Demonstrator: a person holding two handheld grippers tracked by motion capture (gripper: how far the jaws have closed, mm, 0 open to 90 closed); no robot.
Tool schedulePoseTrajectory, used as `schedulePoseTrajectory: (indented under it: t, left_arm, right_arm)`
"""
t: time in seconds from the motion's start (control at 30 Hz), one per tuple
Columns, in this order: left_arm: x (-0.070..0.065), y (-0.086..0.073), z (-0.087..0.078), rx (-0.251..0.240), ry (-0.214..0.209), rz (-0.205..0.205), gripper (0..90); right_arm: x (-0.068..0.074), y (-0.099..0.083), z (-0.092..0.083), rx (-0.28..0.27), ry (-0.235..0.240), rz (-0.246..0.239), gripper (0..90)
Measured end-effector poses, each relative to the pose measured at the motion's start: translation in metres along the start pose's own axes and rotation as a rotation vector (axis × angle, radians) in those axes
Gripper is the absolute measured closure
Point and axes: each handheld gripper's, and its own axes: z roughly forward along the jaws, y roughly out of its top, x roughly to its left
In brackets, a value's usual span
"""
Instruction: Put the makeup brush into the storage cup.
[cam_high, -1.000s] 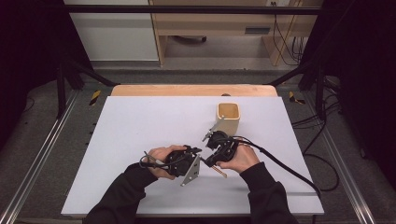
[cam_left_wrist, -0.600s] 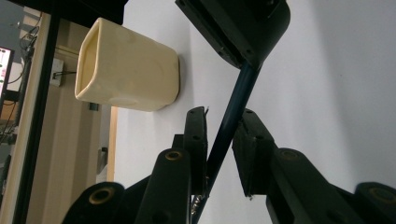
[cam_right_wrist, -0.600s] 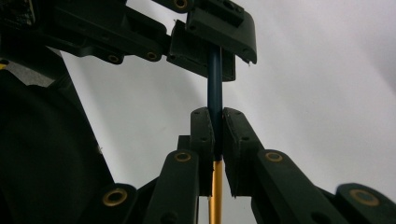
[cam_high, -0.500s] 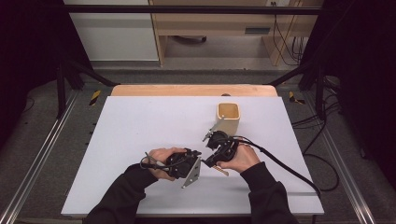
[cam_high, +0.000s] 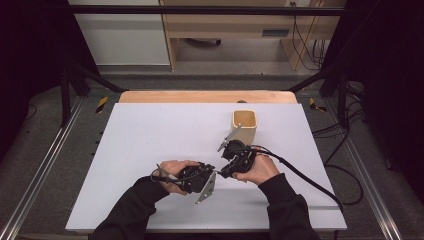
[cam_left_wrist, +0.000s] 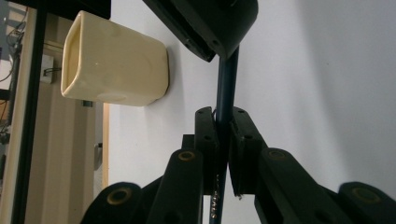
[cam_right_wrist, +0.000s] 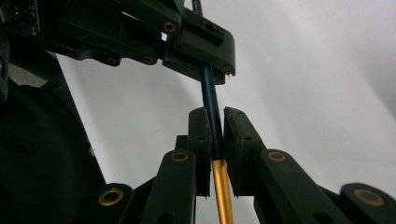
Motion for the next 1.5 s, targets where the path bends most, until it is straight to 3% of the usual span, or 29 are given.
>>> schedulePoseTrajectory:
  t: [0.3,0.43,0.73,0.93,1.13,1.33,1.5]
  left_arm:
    - [-0.001,0.001,-0.002,0.009,-0.004,0.0,83.5]
    - [0.0,0.0,-0.004,0.024,-0.004,-0.011,83.5]
    - [0.003,-0.009,-0.005,0.075,-0.003,-0.077,83.5]
    - [0.004,-0.019,-0.009,0.086,0.001,-0.153,83.5]
    - [0.004,-0.03,-0.012,0.073,-0.004,-0.281,83.5]
    - [0.003,-0.039,-0.014,0.069,-0.014,-0.408,83.5]
    - [0.001,-0.045,-0.016,0.062,-0.009,-0.51,83.6]
  right_arm:
    - [-0.001,0.0,0.0,-0.004,-0.009,-0.006,79.4]
    - [-0.002,0.0,-0.001,-0.027,-0.024,-0.013,73.7]
    - [-0.006,-0.005,-0.018,-0.174,-0.13,-0.025,44.2]
    - [-0.011,-0.014,-0.034,-0.288,-0.207,0.003,31.6]
    - [-0.016,-0.032,-0.049,-0.4,-0.257,0.014,25.2]
    - [-0.022,-0.053,-0.056,-0.463,-0.247,0.057,25.1]
    - [-0.022,-0.065,-0.051,-0.48,-0.249,0.076,25.1]
